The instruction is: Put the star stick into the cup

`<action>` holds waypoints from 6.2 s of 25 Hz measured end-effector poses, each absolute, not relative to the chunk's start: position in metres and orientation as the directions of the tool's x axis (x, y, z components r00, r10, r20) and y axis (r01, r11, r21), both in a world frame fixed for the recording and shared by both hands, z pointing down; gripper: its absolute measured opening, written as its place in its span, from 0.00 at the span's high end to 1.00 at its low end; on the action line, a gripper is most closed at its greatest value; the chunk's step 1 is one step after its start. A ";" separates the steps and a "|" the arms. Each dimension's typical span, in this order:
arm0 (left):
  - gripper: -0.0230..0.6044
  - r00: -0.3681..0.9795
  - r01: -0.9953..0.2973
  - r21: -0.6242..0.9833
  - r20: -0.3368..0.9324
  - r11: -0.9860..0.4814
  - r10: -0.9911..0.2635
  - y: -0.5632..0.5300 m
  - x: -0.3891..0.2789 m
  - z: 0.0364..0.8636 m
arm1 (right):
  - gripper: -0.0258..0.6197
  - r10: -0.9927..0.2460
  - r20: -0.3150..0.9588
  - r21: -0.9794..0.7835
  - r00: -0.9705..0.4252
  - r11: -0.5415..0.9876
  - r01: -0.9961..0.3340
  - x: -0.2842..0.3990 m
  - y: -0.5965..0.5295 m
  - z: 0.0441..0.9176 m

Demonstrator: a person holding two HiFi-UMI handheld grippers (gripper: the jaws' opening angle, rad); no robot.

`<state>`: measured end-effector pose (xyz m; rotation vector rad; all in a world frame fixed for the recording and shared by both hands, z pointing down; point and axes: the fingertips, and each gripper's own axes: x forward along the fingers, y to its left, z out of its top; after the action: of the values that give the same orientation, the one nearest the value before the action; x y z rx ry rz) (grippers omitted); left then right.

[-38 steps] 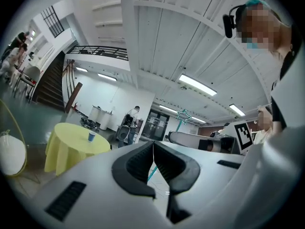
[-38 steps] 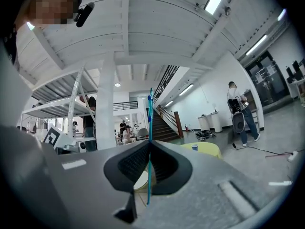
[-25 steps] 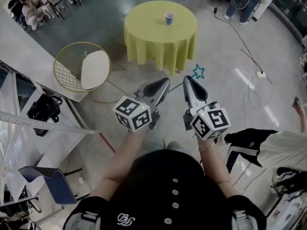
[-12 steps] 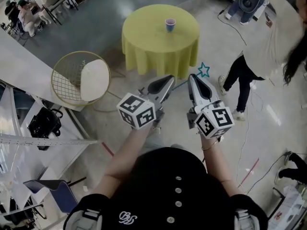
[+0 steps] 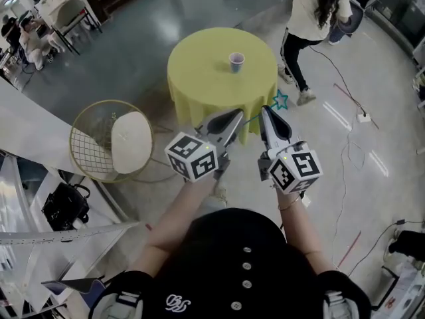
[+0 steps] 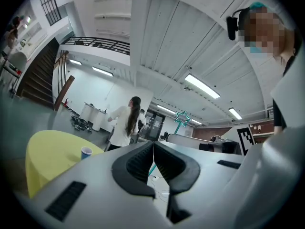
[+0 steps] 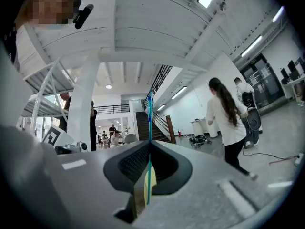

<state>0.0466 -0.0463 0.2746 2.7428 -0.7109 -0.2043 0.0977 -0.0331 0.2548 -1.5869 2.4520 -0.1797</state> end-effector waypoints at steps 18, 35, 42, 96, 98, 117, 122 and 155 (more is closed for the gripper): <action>0.94 0.896 -0.412 0.334 -0.024 -0.848 -0.444 -0.153 0.033 0.293 | 0.95 -0.938 -0.070 -0.217 -0.340 0.347 -0.913 0.084 -0.138 0.269; 0.94 0.877 -0.445 0.409 0.021 -0.797 -0.480 -0.213 0.032 0.331 | 0.95 -0.925 0.018 -0.251 -0.380 0.364 -0.897 0.085 -0.196 0.309; 0.94 0.864 -0.463 0.439 0.029 -0.770 -0.503 -0.253 0.030 0.350 | 0.95 -0.914 0.047 -0.246 -0.404 0.381 -0.891 0.085 -0.241 0.325; 0.94 0.712 -0.665 0.528 0.235 -0.527 -0.662 -0.378 0.021 0.458 | 0.95 -0.811 0.180 -0.389 -0.557 0.461 -0.797 0.101 -0.422 0.427; 0.94 0.714 -0.664 0.533 0.243 -0.525 -0.656 -0.378 0.023 0.462 | 0.95 -0.810 0.182 -0.391 -0.558 0.461 -0.797 0.100 -0.423 0.429; 0.94 0.722 -0.661 0.550 0.281 -0.510 -0.632 -0.385 0.034 0.481 | 0.95 -0.803 0.199 -0.419 -0.562 0.449 -0.789 0.105 -0.431 0.451; 0.94 0.718 -0.663 0.555 0.284 -0.502 -0.635 -0.385 0.033 0.482 | 0.95 -0.793 0.186 -0.430 -0.580 0.465 -0.774 0.103 -0.430 0.452; 0.94 0.745 -0.652 0.544 0.332 -0.529 -0.578 -0.374 0.041 0.498 | 0.84 -0.816 0.223 -0.426 -0.534 0.411 -0.806 0.123 -0.426 0.475</action>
<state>0.0406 -0.3741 0.4979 2.2777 -0.9201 0.1443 0.1226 -0.4261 0.4748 -1.5077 2.6222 -0.7749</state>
